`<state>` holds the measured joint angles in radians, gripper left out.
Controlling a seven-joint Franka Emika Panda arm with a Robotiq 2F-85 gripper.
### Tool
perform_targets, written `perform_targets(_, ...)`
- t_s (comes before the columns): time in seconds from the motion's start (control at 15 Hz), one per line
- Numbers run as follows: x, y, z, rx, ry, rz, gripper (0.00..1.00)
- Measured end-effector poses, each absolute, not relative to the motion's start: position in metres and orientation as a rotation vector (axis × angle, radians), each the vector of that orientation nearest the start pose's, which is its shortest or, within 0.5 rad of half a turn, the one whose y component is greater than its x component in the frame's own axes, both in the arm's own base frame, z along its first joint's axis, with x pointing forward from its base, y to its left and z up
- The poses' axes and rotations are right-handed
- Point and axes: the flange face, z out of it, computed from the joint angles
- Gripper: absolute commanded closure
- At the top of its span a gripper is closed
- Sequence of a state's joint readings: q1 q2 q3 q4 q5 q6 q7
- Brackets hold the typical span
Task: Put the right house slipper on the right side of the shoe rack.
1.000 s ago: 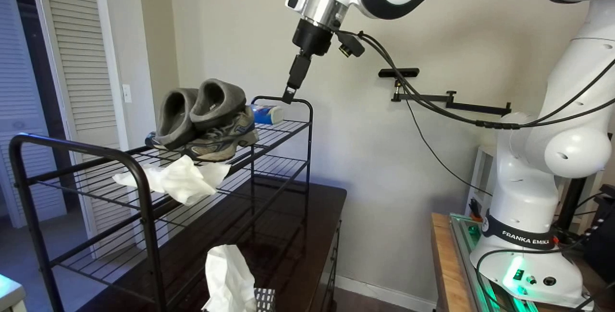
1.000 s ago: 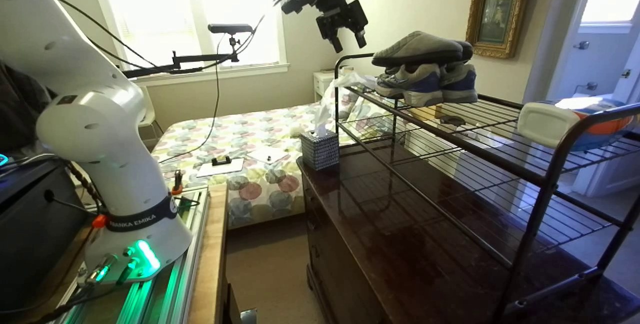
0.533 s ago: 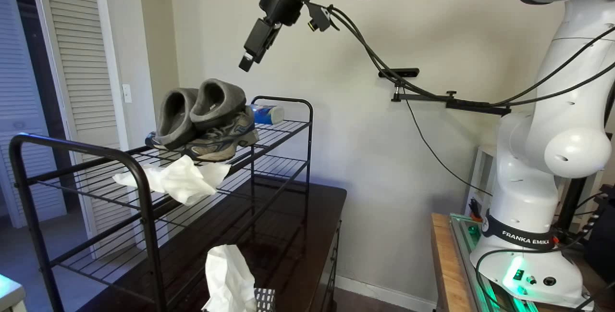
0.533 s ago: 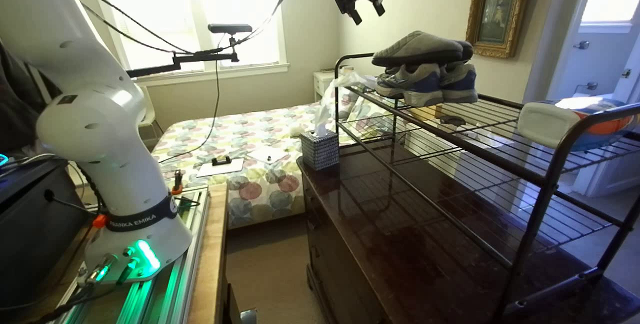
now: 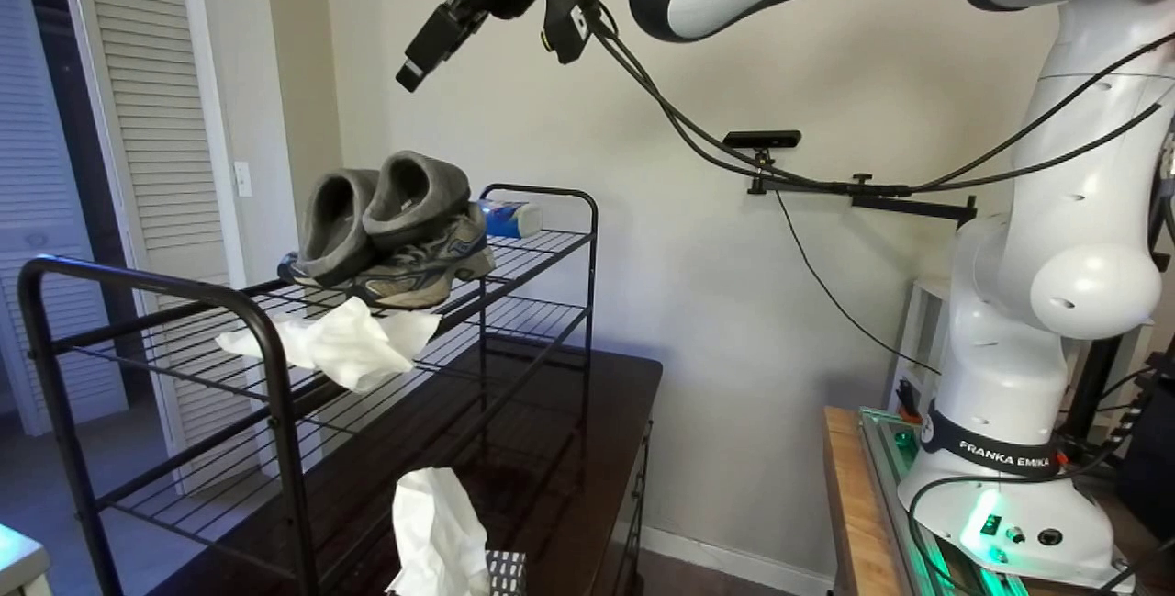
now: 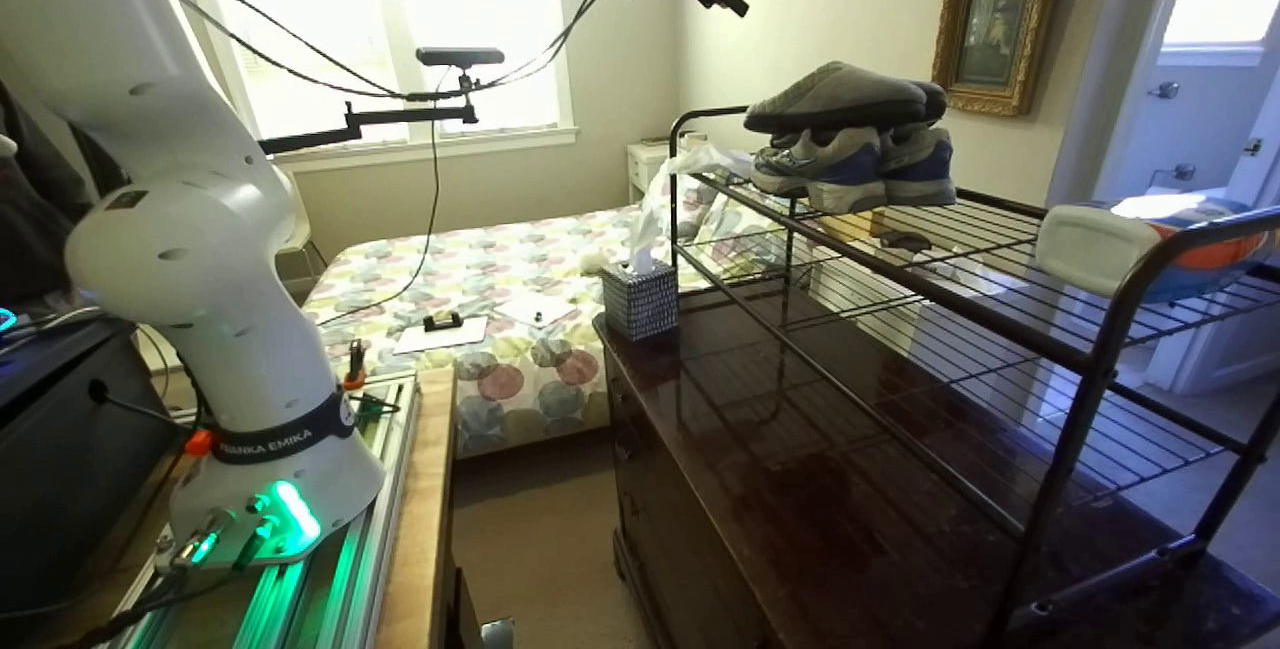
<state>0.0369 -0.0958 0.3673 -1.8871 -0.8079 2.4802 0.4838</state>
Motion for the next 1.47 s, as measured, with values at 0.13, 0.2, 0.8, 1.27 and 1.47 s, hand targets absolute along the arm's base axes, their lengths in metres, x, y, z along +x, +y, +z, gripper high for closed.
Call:
perform_targets(0.13, 0.529, 0.247, 0.622, -3.129, -0.727, -1.643, 0.00)
perform_targets(0.2, 0.528, 0.251, 0.620, -3.149, -0.766, -1.698, 0.00)
perform_targets(0.8, 0.532, 0.265, 0.581, -3.363, -0.872, -1.520, 0.00)
perform_targets(1.27, 0.548, 0.289, 0.537, -3.498, -0.917, -1.294, 0.00)
perform_targets(1.47, 0.567, 0.300, 0.540, -3.521, -0.858, -1.280, 0.00)
